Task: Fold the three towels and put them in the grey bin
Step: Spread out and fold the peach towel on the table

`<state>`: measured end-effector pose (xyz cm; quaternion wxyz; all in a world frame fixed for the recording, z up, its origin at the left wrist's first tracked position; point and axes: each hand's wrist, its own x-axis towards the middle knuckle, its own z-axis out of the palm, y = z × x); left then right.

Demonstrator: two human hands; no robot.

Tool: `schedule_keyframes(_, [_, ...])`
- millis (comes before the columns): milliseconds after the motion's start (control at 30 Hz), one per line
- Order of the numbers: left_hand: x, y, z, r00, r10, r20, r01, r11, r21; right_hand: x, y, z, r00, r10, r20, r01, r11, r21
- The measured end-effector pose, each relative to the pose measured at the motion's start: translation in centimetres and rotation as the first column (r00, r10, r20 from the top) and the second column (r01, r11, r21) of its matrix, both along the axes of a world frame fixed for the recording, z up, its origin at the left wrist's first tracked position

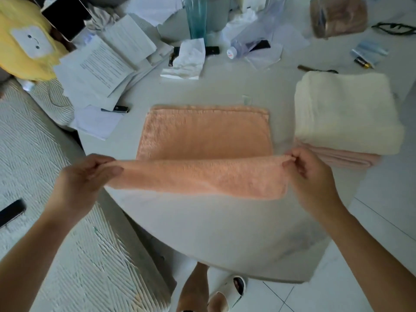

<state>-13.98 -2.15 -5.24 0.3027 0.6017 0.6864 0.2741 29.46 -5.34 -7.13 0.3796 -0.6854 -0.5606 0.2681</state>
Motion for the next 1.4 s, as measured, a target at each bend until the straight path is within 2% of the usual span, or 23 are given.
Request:
schedule_keyframes(133, [1.7,8.8,-0.5,1.000,0.007,-0.025,-0.006,0.999,0.037,-1.8,8.5,-0.1,0.977,-0.072,0.201,0.079,0.997,-0.023])
schedule_keyframes(267, [3.4,16.8,-3.3,1.000,0.029,0.002,-0.029,0.999,0.045,-3.8,15.4,-0.5,0.897,-0.082,0.434,0.124,0.990,-0.070])
schedule_keyframes(333, [3.9,19.6,-5.0,0.999,0.045,0.002,-0.045,0.999,0.016,-3.5,17.8,-1.3,0.865,-0.119,0.487,0.195,0.975,-0.109])
schedule_keyframes(433, [4.6,21.8,-7.1,0.997,-0.005,-0.080,0.004,1.000,-0.011,-2.3,19.3,-2.7,0.819,-0.140,0.556,0.313,0.921,-0.230])
schedule_keyframes(567, [5.1,22.9,-8.3,0.989,-0.046,-0.138,0.054,0.997,0.049,-2.0,19.3,-4.7,0.795,-0.152,0.587,0.354,0.902,-0.246])
schedule_keyframes(700, [5.6,22.7,-8.6,0.964,-0.045,-0.264,0.067,0.995,0.074,-1.8,19.2,-5.2,0.848,-0.253,0.466,0.390,0.893,-0.225])
schedule_keyframes(767, [6.2,22.1,-8.2,0.944,-0.038,-0.328,0.079,0.990,0.113,-2.2,19.1,-4.8,0.842,-0.291,0.454,0.422,0.880,-0.218])
schedule_keyframes(833, [7.4,21.0,-7.5,0.935,-0.045,-0.352,0.138,0.960,0.244,-3.8,18.6,-4.3,0.791,-0.259,0.554,0.373,0.922,-0.102])
schedule_keyframes(900, [9.3,19.1,-6.9,0.911,-0.225,-0.345,0.343,0.879,0.332,-7.4,17.5,-4.1,0.829,-0.044,0.557,0.075,0.997,-0.033])
schedule_keyframes(933, [10.3,18.0,-7.1,0.857,-0.357,-0.372,0.475,0.827,0.301,-9.5,16.6,-4.3,0.828,0.142,0.543,-0.120,0.990,-0.076])
schedule_keyframes(967, [11.1,16.9,-7.5,0.777,-0.471,-0.417,0.584,0.787,0.198,-11.3,15.5,-4.9,0.780,0.311,0.543,-0.273,0.950,-0.152])
schedule_keyframes(1000, [11.6,15.9,-8.0,0.701,-0.546,-0.459,0.635,0.771,0.054,-12.5,14.3,-5.6,0.714,0.421,0.559,-0.351,0.907,-0.234])
schedule_keyframes(1033, [11.5,15.4,-8.7,0.643,-0.579,-0.502,0.633,0.770,-0.079,-12.5,13.4,-6.2,0.656,0.461,0.598,-0.352,0.888,-0.298])
schedule_keyframes(1067, [10.8,15.4,-9.4,0.607,-0.581,-0.542,0.607,0.779,-0.156,-11.7,12.8,-6.6,0.622,0.456,0.636,-0.297,0.890,-0.347])
schedule_keyframes(1133, [9.0,15.9,-10.2,0.587,-0.570,-0.576,0.583,0.790,-0.188,-8.4,12.2,-6.9,0.612,0.415,0.674,-0.144,0.896,-0.421])
schedule_keyframes(1267, [6.9,16.5,-10.1,0.483,-0.680,-0.551,0.631,0.707,-0.320,-5.0,10.2,-5.9,0.661,0.286,0.694,0.180,0.837,-0.516])
schedule_keyframes(1333, [7.2,16.4,-9.5,0.434,-0.720,-0.542,0.638,0.670,-0.379,-6.5,9.7,-5.2,0.657,0.280,0.700,0.153,0.859,-0.488])
schedule_keyframes(1400, [8.2,16.1,-8.7,0.474,-0.718,-0.509,0.665,0.671,-0.328,-9.1,10.9,-4.6,0.694,0.306,0.652,-0.021,0.913,-0.406])
